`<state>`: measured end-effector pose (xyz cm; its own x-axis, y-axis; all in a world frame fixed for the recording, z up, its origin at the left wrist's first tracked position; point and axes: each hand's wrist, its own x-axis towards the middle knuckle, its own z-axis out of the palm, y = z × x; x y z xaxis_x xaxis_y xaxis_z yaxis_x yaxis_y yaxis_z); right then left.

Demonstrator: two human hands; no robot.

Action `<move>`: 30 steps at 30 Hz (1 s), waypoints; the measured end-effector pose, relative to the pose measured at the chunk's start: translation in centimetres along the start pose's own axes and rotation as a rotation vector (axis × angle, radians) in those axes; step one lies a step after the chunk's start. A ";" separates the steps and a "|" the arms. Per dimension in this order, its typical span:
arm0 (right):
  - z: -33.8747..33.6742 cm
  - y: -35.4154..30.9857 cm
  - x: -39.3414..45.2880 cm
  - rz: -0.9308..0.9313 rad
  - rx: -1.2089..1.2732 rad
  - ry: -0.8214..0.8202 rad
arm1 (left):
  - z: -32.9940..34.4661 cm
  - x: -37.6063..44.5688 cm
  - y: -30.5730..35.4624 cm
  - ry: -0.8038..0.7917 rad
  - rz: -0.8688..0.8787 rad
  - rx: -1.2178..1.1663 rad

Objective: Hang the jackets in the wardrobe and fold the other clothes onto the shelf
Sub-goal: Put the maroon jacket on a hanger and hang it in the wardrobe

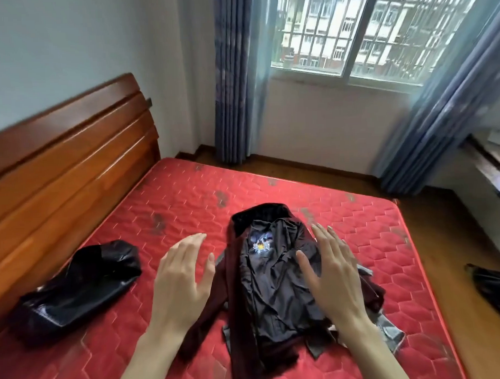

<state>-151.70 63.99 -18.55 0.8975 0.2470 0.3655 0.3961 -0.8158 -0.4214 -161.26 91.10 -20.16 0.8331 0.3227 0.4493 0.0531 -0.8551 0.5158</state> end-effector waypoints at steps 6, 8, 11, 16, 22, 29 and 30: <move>1.2 6.2 5.6 0.027 -0.065 -0.044 | 6.0 4.8 1.6 -0.082 0.047 0.001; 1.9 8.1 7.3 0.028 -0.067 -0.059 | 8.1 6.4 1.9 -0.100 0.050 0.011; 4.1 11.0 10.5 0.018 -0.065 -0.075 | 11.9 9.2 1.7 -0.113 0.060 0.048; 9.3 15.2 15.5 -0.005 -0.051 -0.113 | 19.4 13.1 -0.3 -0.155 0.029 0.084; 15.6 18.8 20.0 -0.045 -0.071 -0.116 | 28.0 16.2 -4.2 -0.185 0.043 0.063; 26.9 24.8 24.0 -0.045 -0.115 -0.105 | 40.7 18.2 -10.6 -0.205 0.045 0.055; 28.9 25.9 24.4 -0.045 -0.120 -0.109 | 42.6 18.2 -11.6 -0.214 0.040 0.058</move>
<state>-113.89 64.00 -44.55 0.8977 0.3347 0.2867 0.4163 -0.8575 -0.3023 -123.21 89.58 -49.05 0.9328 0.1996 0.3000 0.0440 -0.8894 0.4549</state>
